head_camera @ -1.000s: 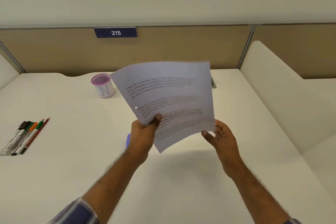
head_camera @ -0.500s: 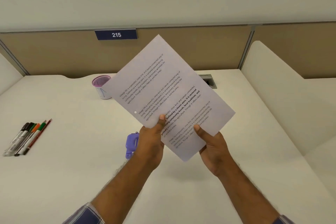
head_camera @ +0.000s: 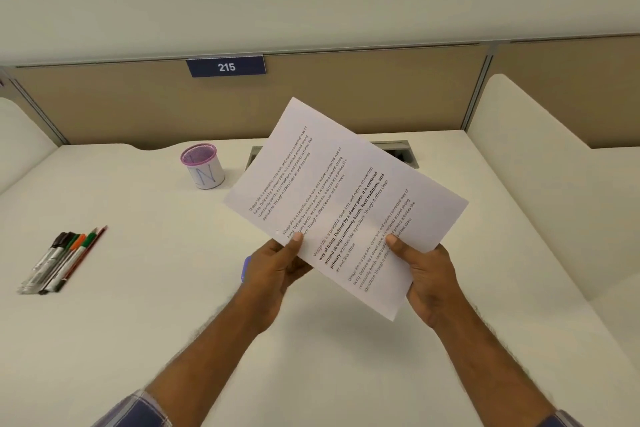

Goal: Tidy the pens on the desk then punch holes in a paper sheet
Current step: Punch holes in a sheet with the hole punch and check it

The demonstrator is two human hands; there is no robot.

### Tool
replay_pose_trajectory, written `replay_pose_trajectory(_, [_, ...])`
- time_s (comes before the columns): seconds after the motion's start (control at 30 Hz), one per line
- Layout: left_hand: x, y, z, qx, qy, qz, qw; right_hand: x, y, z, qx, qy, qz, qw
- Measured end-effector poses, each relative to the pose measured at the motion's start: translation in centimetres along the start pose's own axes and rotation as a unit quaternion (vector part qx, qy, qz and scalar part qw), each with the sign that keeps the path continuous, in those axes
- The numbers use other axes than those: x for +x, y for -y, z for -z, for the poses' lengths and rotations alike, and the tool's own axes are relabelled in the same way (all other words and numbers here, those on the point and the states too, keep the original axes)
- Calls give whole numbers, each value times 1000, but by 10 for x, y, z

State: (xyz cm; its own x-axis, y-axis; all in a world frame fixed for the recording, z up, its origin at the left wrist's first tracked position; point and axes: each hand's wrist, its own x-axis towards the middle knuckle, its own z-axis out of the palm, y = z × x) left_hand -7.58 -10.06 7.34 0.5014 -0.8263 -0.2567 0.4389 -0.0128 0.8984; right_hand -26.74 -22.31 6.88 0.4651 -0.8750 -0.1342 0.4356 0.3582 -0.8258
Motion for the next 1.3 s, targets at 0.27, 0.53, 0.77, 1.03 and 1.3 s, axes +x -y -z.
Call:
replay_pose_trajectory(0.27, [16, -53, 72, 25, -40, -47, 998, 6, 22, 27, -53, 20, -36, 998])
replay_pose_trajectory(0.53, [16, -88, 62, 179, 119, 21, 976, 14, 45, 17, -177, 158, -75, 969])
replay_pose_trajectory(0.77, [24, -69, 49, 188, 90, -12, 978, 16, 52, 18, -237, 105, -30, 965])
replay_pose_trajectory(1.03, [28, -24, 35, 192, -26, -151, 969, 7, 39, 28, -273, 15, 101, 957])
replay_pose_trajectory(1.3, [25, 40, 35, 257, 17, 4, 966, -5, 5, 60, -274, -67, 67, 957])
